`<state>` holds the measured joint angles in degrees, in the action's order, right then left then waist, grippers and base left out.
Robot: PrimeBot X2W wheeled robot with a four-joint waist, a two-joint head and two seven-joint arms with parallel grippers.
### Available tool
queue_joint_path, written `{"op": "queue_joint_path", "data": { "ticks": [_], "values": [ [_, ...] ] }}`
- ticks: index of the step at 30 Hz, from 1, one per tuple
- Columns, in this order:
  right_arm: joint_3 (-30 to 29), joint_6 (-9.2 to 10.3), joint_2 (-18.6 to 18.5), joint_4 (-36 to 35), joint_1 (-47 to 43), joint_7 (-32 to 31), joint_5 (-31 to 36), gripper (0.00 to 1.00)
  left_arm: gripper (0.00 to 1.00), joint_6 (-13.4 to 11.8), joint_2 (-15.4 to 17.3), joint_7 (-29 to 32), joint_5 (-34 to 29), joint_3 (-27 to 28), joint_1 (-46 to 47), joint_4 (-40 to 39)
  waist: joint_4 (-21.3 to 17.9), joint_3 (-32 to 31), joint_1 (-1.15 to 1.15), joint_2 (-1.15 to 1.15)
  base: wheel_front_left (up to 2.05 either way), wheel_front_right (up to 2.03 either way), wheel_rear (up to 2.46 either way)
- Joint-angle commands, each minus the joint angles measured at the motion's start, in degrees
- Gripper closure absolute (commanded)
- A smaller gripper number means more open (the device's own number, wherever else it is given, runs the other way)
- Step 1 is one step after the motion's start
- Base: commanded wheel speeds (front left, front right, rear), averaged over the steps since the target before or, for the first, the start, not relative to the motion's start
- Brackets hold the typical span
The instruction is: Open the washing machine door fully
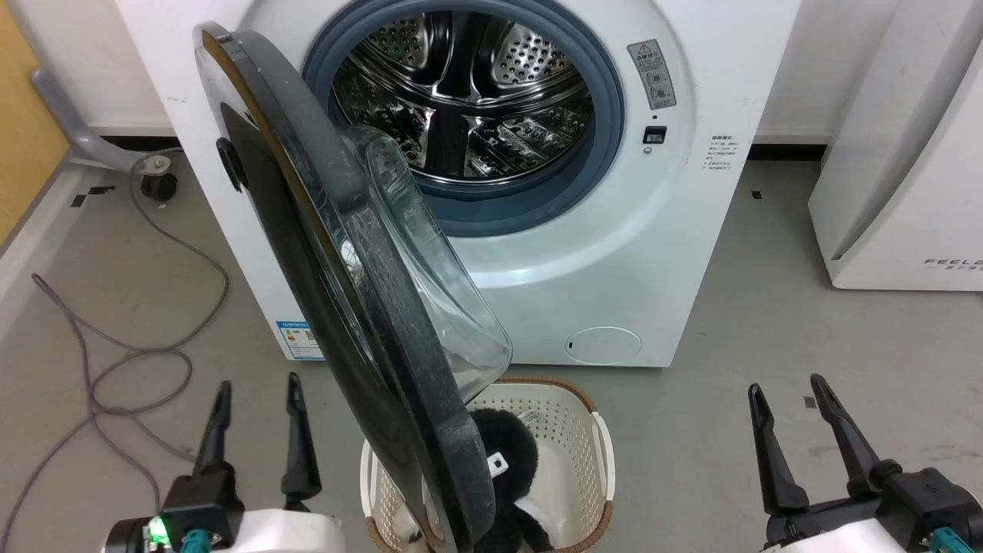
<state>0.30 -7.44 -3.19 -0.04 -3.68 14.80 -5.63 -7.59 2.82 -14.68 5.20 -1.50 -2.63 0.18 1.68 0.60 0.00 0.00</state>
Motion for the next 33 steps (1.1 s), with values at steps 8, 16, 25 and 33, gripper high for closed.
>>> {"op": "queue_joint_path", "data": {
  "ticks": [8,16,25,33],
  "values": [
    [-0.3,-0.05,0.3,0.3,-1.1,0.2,-0.3,0.00,1.00,-1.2,0.1,-0.3,-1.5,1.8,1.9,-5.9,0.2,-0.1,0.00,0.00,0.00,0.00,0.00],
    [-0.4,-0.05,0.3,0.1,-1.6,0.2,-0.3,0.00,1.00,0.1,0.1,-0.3,-3.7,1.6,6.5,-16.3,0.5,-0.7,0.00,0.00,0.00,0.00,0.00],
    [-0.1,-0.05,0.3,0.0,-1.9,0.2,-0.8,0.00,1.00,1.8,0.1,-0.3,-0.5,-5.7,9.3,-25.1,0.4,-1.5,0.00,0.00,0.00,0.00,0.00],
    [0.3,-0.05,0.3,0.2,-2.2,0.2,-0.8,0.00,1.00,4.9,0.1,-0.3,-1.8,-15.2,9.7,-26.7,0.4,-2.2,0.00,0.00,0.00,0.00,0.00]
  ]
}}
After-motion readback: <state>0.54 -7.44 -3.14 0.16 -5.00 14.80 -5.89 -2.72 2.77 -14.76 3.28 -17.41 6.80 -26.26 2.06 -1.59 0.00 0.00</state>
